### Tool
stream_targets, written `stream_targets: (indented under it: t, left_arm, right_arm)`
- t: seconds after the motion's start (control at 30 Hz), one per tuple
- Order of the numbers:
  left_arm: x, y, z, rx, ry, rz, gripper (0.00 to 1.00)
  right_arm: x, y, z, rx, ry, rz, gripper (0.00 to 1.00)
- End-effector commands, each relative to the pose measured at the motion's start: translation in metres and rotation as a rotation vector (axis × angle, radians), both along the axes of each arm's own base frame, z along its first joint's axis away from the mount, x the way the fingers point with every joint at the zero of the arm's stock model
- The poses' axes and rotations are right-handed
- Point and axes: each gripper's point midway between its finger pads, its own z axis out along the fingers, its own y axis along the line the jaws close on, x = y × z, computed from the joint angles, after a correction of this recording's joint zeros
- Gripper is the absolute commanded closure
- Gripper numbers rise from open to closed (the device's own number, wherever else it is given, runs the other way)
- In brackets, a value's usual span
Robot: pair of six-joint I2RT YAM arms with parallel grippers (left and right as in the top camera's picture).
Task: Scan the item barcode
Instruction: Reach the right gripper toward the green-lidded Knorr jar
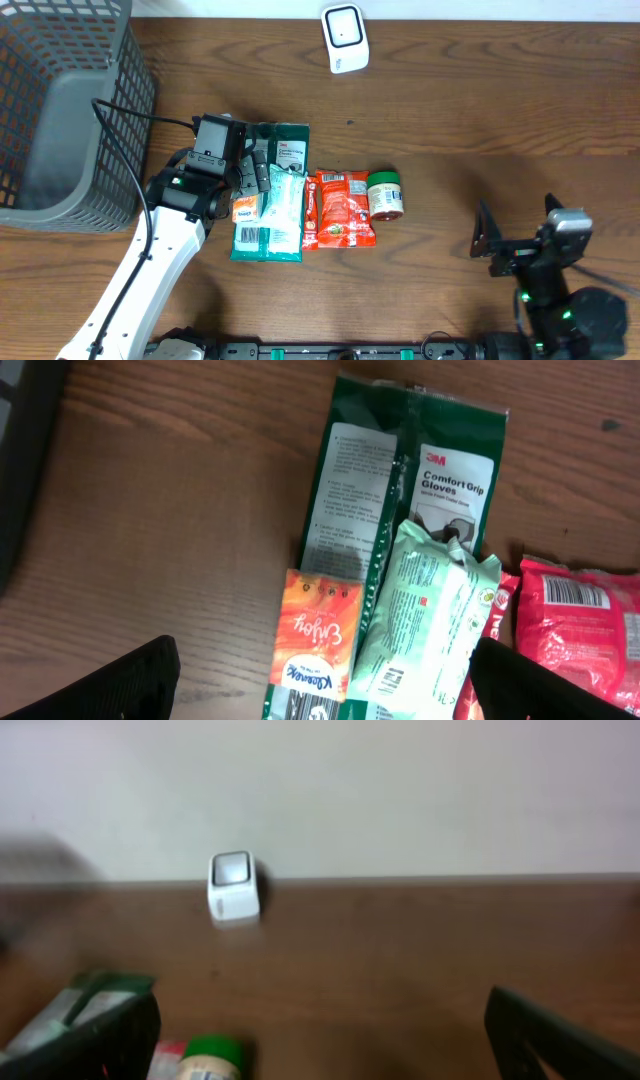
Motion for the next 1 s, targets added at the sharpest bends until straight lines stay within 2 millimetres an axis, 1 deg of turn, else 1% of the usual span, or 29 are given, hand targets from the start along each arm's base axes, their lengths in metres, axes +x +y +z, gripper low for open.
stream_targets:
  t: [0.0,0.07,0.13,0.3,0.33,0.43,0.47,0.6,0.7,0.73,0.77,0.9,0.93,0.97]
  left_arm:
    - [0.005,0.002,0.010,0.013,-0.029,0.003,0.07]
    - [0.005,0.002,0.010,0.014,-0.029,0.003,0.07]
    - [0.005,0.002,0.010,0.013,-0.029,0.003,0.07]
    - [0.005,0.002,0.010,0.013,-0.029,0.003,0.07]
    - [0.005,0.002,0.010,0.013,-0.029,0.003,0.07]
    - [0.005,0.002,0.010,0.013,-0.029,0.003,0.07]
    - [0.005,0.002,0.010,0.014,-0.029,0.003,0.07]
    - [0.005,0.002,0.010,0.014,-0.029,0.003,0.07]
    - [0.005,0.002,0.010,0.014,-0.029,0.003,0.07]
    - [0.005,0.002,0.010,0.014,-0.029,0.003,0.07]
    - [0.005,0.002,0.010,0.014,-0.029,0.003,0.07]
    - [0.005,0.002,0.010,0.014,-0.028,0.003,0.07]
    - [0.005,0.002,0.010,0.014,-0.028,0.003,0.07]
    - [0.005,0.002,0.010,0.014,-0.028,0.003,0.07]
  right_arm:
    - [0.003,0.000,0.028,0.014,0.102,-0.001,0.01]
    - [0.005,0.004,0.036,0.021,0.229,0.020,0.01]
    - [0.007,0.008,0.039,0.032,0.342,0.043,0.01]
    - [0.017,0.029,0.038,0.103,0.653,0.152,0.01]
    - [0.017,0.037,0.033,0.135,0.748,0.188,0.01]
    - [0.018,0.045,0.022,0.179,0.884,0.221,0.01]
    - [0.024,0.051,0.013,0.214,0.949,0.251,0.01]
    - [0.045,0.064,-0.002,0.279,1.014,0.312,0.01]
    - [0.054,0.067,-0.016,0.306,1.080,0.319,0.01]
    - [0.056,0.066,-0.021,0.312,1.102,0.299,0.01]
    - [0.060,0.062,-0.033,0.290,1.146,0.228,0.01]
    - [0.066,0.059,-0.052,0.176,1.191,0.083,0.01]
    - [0.068,0.066,-0.058,0.136,1.200,0.065,0.01]
    - [0.069,0.073,-0.060,0.124,1.201,0.080,0.01]
